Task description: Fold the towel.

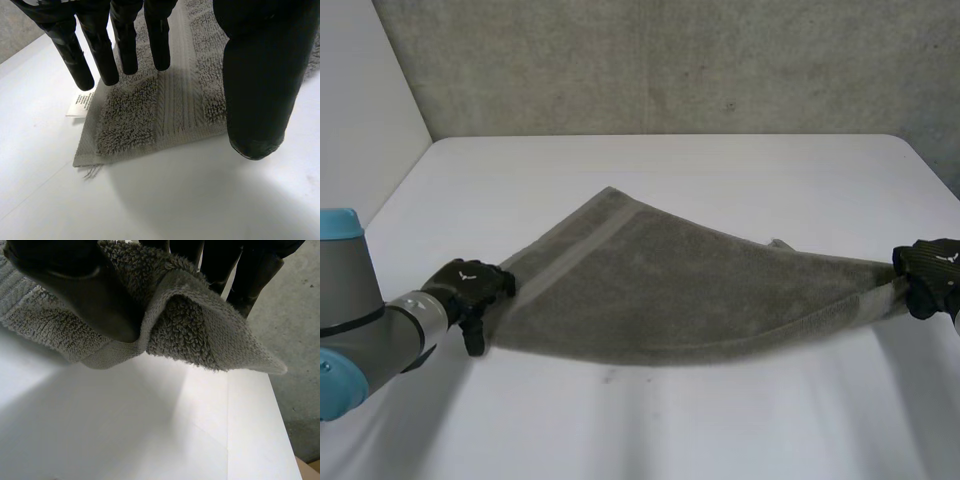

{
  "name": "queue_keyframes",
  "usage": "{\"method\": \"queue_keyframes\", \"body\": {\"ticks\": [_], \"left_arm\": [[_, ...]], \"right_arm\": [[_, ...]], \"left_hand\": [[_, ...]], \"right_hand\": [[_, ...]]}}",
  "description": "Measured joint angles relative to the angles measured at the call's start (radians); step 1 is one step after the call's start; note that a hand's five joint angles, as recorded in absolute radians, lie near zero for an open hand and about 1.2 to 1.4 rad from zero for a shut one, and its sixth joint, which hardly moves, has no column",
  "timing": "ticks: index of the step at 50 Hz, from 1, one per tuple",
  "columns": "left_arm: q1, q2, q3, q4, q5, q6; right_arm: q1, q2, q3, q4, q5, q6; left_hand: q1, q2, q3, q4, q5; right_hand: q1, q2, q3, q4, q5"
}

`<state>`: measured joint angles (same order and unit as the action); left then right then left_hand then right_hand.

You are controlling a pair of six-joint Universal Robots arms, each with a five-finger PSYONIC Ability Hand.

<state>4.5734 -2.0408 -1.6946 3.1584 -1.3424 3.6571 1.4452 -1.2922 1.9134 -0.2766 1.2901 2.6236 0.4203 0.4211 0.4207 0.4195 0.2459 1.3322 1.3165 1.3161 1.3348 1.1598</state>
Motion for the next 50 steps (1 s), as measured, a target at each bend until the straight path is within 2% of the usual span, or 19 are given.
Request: {"method": "queue_keyframes", "body": {"ticks": [4,16,18,21,23,25,29,34,41,46,50], "left_arm": [[0.0,-0.012,0.001,0.01,0.0,0.0],[-0.002,-0.039,0.012,0.019,0.002,0.0],[-0.002,-0.043,0.013,0.019,0.002,0.0],[-0.003,-0.043,0.014,0.018,0.002,-0.001],[-0.003,-0.035,0.013,0.017,0.002,-0.002],[-0.005,-0.014,0.015,0.017,0.003,-0.004],[-0.009,0.069,0.016,0.017,0.008,-0.012],[-0.009,0.237,0.022,0.011,0.05,-0.057],[-0.005,0.484,0.048,-0.008,0.145,-0.171],[0.001,0.569,0.043,-0.027,0.194,-0.216],[0.006,0.574,0.007,-0.029,0.207,-0.22]], "right_arm": [[0.001,0.001,0.003,0.0,0.0,0.0],[0.004,0.002,0.01,0.0,0.0,-0.001],[0.004,0.002,0.011,0.0,0.0,-0.001],[0.004,0.0,0.011,0.001,0.001,-0.001],[0.005,-0.003,0.01,0.003,0.002,0.0],[0.005,-0.007,0.007,0.006,0.003,0.001],[0.007,-0.02,-0.003,0.016,0.006,0.006],[0.008,-0.085,-0.04,0.079,0.008,0.011],[0.028,-0.191,-0.16,0.292,0.003,0.015],[0.05,-0.224,-0.224,0.403,-0.003,0.016],[0.067,-0.228,-0.236,0.432,-0.005,0.017]], "left_hand": [[0.052,0.051,0.052,0.05,0.048],[0.322,0.383,0.383,0.385,0.381],[0.411,0.545,0.545,0.548,0.545],[0.414,0.698,0.697,0.7,0.691],[0.312,0.744,0.744,0.746,0.743],[0.527,0.77,0.77,0.771,0.766],[0.779,0.789,0.788,0.789,0.786],[0.779,0.794,0.794,0.796,0.789],[0.779,0.795,0.795,0.797,0.791],[0.779,0.796,0.795,0.797,0.791],[0.779,0.796,0.795,0.797,0.791]], "right_hand": [[0.0,0.0,0.001,0.0,0.0],[0.001,0.0,0.004,0.0,0.0],[0.001,0.0,0.004,0.0,0.0],[0.001,0.0,0.004,0.0,0.0],[0.001,0.0,0.004,0.0,0.0],[0.001,0.0,0.004,0.0,0.0],[0.0,0.0,0.004,0.0,0.0],[0.001,0.0,0.004,0.0,0.0],[0.001,0.0,0.004,0.0,0.0],[0.002,0.0,0.006,0.0,0.0],[0.002,0.0,0.006,0.0,0.0]]}}
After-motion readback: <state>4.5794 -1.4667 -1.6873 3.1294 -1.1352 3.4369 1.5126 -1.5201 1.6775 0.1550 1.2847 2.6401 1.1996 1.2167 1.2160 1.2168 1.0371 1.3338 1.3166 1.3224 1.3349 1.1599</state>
